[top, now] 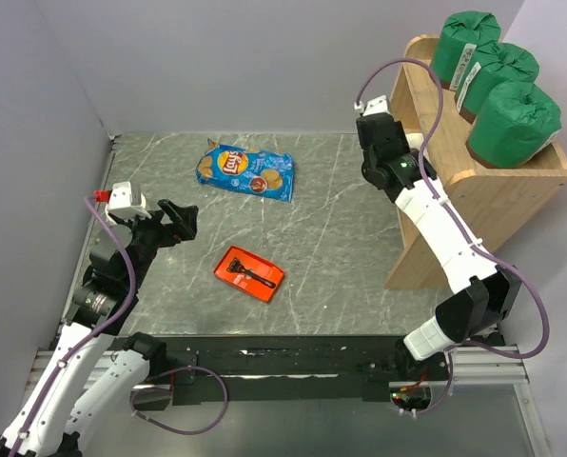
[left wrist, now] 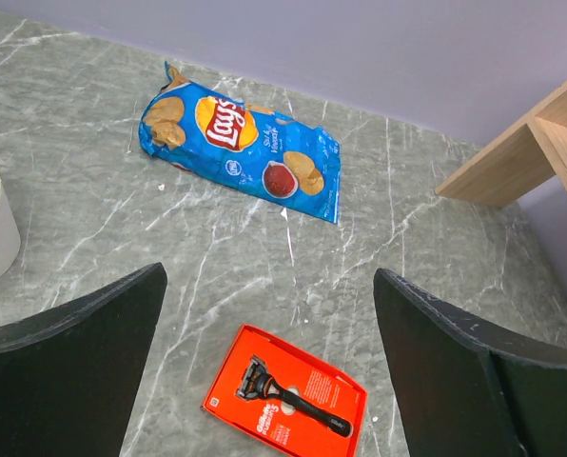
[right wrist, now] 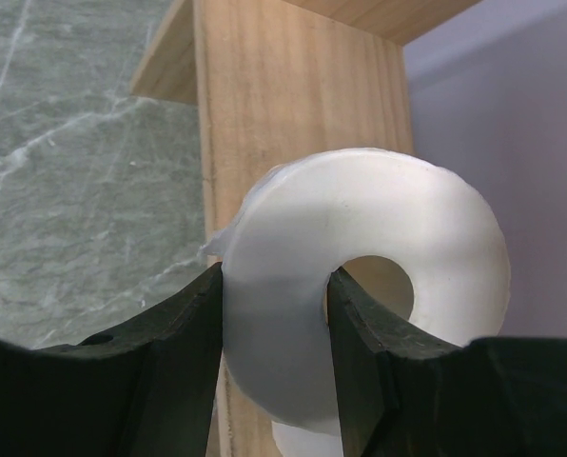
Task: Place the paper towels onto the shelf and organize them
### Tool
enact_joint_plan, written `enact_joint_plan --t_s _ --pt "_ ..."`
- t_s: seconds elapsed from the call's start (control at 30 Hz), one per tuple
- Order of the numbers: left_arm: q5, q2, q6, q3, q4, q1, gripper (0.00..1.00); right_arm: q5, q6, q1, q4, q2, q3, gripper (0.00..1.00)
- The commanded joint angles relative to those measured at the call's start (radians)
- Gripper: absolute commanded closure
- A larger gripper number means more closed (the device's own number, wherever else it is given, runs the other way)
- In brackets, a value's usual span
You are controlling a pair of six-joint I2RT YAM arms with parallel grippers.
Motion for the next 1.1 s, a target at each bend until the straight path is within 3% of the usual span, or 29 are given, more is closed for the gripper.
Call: enact_joint_plan --t_s 0.0,0.23,0.47,0.63,1.07 --pt "0.0 -0.004 0.008 0.014 0.039 -0.002 0.03 0.11 -0.002 -0.018 0.019 -0.022 0.013 0.53" --pt "-0.002 -0.006 0.007 0.014 0.038 -0.002 0.03 0.11 0.011 -0.024 0.013 -0.026 0.014 0.37" --pt "0.0 -0.006 0.01 0.014 0.039 -0.002 0.03 0.118 0.011 -0.026 -0.006 -0.027 0.04 0.36" --pt "0.003 -0.004 0.008 0.014 0.041 -0.002 0.03 0.107 0.005 -0.017 -0.011 -0.033 0.065 0.42" --pt "0.003 0.0 0.008 0.012 0.041 0.0 0.03 0.069 -0.199 0.046 0.207 0.062 0.028 0.55"
